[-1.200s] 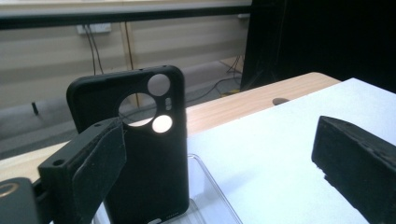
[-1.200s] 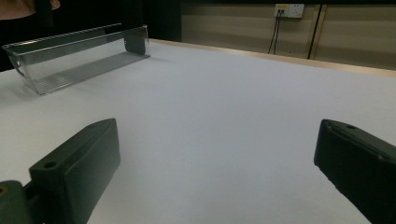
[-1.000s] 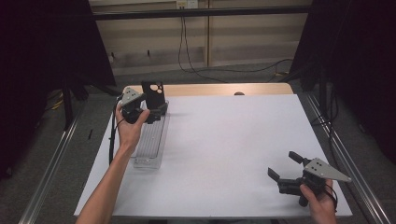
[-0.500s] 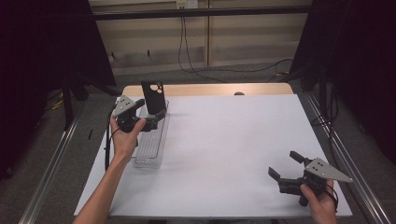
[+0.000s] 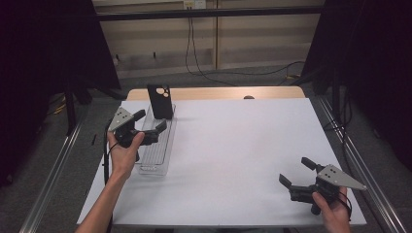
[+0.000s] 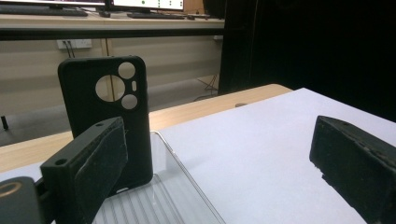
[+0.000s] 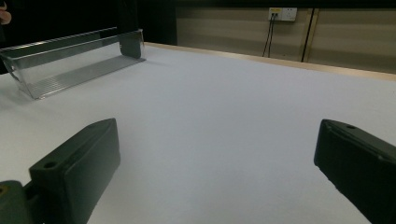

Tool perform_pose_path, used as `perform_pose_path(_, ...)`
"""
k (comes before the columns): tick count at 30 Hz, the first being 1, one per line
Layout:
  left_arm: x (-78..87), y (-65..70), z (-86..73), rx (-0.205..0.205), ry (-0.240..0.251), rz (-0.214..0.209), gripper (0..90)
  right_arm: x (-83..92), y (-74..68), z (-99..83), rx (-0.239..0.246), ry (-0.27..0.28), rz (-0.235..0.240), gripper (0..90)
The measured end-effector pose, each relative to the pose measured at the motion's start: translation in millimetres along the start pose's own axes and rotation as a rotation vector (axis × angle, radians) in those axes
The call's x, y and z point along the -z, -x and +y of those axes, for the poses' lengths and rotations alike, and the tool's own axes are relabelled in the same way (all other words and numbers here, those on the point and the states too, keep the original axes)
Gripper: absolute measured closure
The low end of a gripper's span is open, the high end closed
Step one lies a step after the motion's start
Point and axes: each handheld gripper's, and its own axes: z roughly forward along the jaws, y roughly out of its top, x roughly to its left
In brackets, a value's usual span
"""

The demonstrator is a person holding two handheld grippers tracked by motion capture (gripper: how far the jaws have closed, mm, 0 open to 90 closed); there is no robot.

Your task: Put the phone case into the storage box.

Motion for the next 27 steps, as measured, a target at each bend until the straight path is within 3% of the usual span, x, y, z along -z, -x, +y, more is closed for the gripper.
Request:
perform_pose_path(11,20.7,-1.6,-4.9,0.010,0.015,0.032,3.9,0.4,0.2,-0.3,-0.005,0.003,-0.006,0.0)
perform_pose_path(27,40.6,7.4,-16.7,-0.015,0.018,0.052,3.2,1.9,0.8,0.0,-0.002,0.007,-0.011,0.0)
